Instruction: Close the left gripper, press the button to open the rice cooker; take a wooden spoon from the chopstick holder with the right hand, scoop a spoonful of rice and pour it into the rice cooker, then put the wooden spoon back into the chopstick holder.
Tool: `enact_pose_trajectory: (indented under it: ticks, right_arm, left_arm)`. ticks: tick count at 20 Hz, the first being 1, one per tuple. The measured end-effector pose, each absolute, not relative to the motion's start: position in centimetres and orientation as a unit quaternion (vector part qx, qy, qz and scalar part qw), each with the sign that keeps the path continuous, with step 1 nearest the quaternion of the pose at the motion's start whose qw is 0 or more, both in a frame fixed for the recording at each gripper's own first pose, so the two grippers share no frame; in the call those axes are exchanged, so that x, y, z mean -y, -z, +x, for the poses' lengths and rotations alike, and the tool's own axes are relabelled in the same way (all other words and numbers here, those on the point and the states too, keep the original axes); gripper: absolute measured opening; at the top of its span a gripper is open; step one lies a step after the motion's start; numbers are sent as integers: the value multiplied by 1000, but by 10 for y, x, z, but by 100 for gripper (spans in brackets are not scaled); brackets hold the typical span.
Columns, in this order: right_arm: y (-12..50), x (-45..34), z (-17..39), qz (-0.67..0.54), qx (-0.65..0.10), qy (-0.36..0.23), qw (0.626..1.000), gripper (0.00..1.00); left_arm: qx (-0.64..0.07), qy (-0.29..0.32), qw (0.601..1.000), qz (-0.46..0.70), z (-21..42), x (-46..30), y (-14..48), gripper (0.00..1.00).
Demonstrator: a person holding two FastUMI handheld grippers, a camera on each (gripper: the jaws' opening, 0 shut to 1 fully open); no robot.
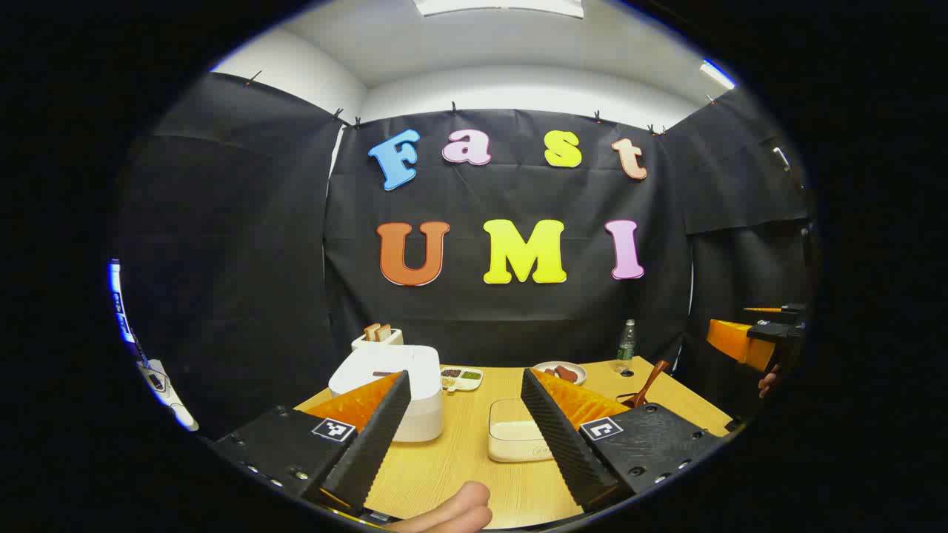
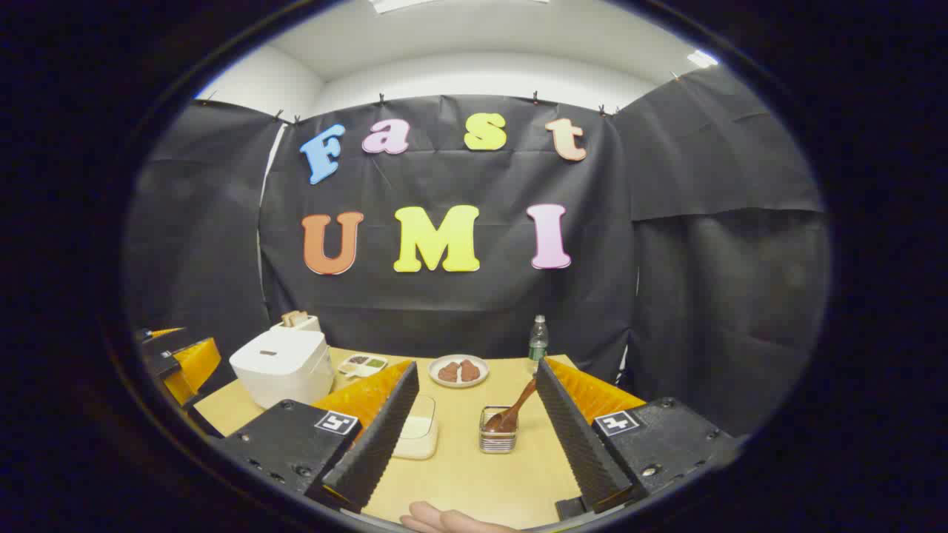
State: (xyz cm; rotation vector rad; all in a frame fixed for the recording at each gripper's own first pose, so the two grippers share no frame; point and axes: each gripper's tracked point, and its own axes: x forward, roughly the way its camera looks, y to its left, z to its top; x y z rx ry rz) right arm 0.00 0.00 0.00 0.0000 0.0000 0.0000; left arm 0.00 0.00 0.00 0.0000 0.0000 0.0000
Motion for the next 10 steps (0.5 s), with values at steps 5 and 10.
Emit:
enact_pose_trajectory:
  ticks: [5, 10]
  right_arm:
    - [-1, -7, -9, -16, 20, -6, 1000, 100]
    - [2, -11, -11, -27, 25, -12, 999, 100]
  left_arm:
    - [12, -1, 1000, 0, -5, -5, -1, 95]
    - [28, -2, 999, 15, -7, 1, 0, 95]
